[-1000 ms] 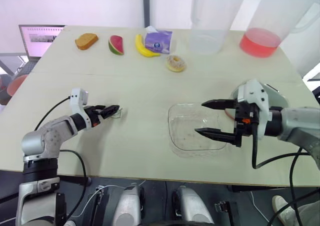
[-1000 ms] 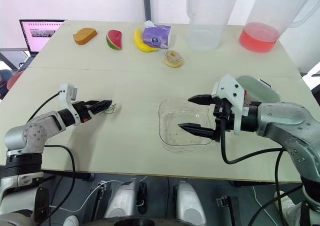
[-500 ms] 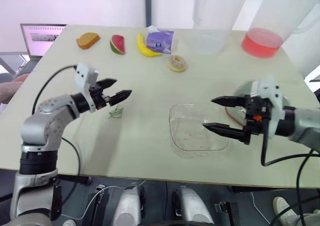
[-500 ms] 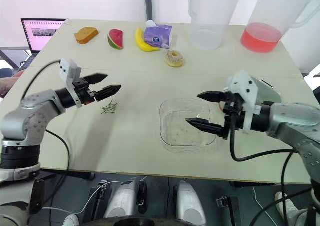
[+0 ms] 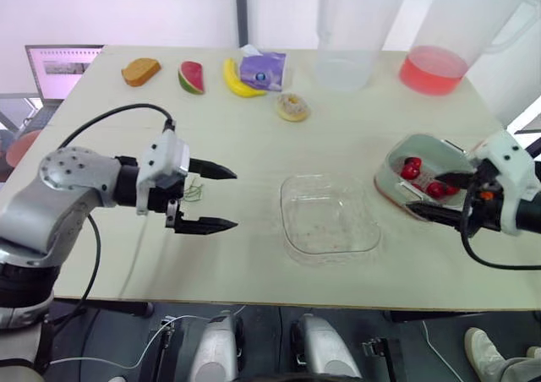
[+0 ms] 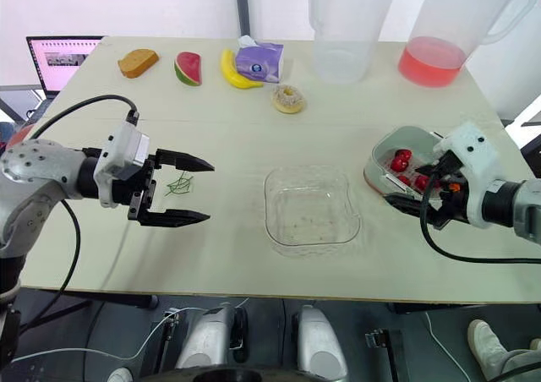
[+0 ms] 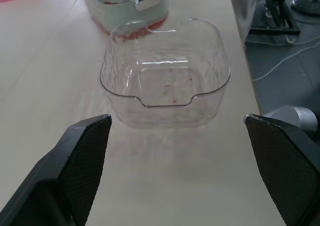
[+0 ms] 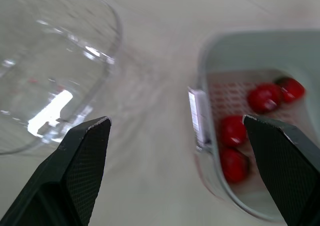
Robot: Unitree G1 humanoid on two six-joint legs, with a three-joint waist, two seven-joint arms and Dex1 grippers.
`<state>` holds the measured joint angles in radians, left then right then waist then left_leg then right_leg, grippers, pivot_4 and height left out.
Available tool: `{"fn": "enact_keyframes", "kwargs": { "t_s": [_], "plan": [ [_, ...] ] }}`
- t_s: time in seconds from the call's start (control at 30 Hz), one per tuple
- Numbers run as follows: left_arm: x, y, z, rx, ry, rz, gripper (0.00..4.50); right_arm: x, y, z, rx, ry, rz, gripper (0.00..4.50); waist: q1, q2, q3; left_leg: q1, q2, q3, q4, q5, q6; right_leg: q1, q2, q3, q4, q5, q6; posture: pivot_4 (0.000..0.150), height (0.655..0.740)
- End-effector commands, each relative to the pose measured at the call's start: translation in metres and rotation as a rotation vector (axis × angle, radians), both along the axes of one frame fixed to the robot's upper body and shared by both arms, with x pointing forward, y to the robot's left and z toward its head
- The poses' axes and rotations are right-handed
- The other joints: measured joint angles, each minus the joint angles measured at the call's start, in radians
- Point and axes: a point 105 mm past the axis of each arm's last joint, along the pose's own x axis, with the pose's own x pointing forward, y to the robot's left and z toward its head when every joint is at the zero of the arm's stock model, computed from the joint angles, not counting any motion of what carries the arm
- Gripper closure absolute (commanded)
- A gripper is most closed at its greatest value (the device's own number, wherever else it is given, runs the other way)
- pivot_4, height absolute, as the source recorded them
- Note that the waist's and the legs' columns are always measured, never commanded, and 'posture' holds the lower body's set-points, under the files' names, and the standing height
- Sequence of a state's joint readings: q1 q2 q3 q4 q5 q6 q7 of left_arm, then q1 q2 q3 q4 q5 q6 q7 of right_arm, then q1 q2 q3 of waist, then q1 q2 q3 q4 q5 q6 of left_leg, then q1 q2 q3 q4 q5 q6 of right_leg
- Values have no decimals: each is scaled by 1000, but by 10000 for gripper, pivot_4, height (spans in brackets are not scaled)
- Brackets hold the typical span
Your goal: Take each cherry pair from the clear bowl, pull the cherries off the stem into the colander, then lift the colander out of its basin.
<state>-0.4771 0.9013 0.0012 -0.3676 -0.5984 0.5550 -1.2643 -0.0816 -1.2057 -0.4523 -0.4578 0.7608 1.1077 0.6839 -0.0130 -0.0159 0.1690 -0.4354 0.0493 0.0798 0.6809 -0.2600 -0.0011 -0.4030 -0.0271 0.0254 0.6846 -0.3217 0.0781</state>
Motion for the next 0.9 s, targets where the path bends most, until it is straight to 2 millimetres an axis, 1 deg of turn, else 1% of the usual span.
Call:
{"fn": "enact_keyframes", "kwargs": {
  "t_s": [0.03, 0.1, 0.23, 0.53, 0.67, 0.77, 0.87, 0.9],
  "plan": [
    [-6, -9, 8, -2, -56, -41, 414, 7, -7, 1, -61, 15, -26, 0, -1, 0, 0, 0, 0, 0, 0, 0, 0, 0, 0, 0, 0, 0, 0, 1500, 7400],
    [-7, -12, 9, -10, -58, -52, 414, 12, -9, -6, -100, 43, -25, 0, -1, 0, 0, 0, 0, 0, 0, 0, 0, 0, 0, 0, 0, 0, 0, 1500, 7400],
    [-8, -17, 5, -2, -61, -70, 414, 25, -7, -13, -133, 63, 2, 0, -1, 0, 0, 0, 0, 1, 0, 0, 0, -1, 0, 1, 0, 0, 0, 1500, 7400],
    [-6, -23, 3, -24, -69, -48, 414, 41, 1, -18, -138, 80, 52, 0, 0, 1, 0, 0, 0, 1, 0, 0, 0, -1, 0, 1, 0, 0, 0, 1500, 7400],
    [-5, -25, 4, -40, -62, -34, 414, 46, 0, -21, -137, 87, 54, 0, 2, 1, 0, 0, 0, 1, 0, 0, 0, -1, 0, 1, 0, 0, 0, 1500, 7400],
    [-3, -28, 3, -46, -57, -25, 0, 47, -1, -23, -138, 92, 58, 8675, 2, 1, 0, 0, 0, 1, 0, 0, 0, -1, 0, 1, 0, 0, 0, 1500, 7400],
    [-3, -30, 2, -54, -53, -21, 0, 48, -1, -24, -138, 94, 60, 23280, 1, 1, 0, 0, 0, 1, 0, 0, 0, -1, 0, 1, 0, 0, 0, 1500, 7400],
    [-4, -31, 2, -57, -51, -20, 0, 48, -1, -24, -138, 94, 61, 29786, 1, 1, 0, 0, 0, 1, 0, 0, 0, -1, 0, 1, 0, 0, 0, 1500, 7400]
  ]
}}
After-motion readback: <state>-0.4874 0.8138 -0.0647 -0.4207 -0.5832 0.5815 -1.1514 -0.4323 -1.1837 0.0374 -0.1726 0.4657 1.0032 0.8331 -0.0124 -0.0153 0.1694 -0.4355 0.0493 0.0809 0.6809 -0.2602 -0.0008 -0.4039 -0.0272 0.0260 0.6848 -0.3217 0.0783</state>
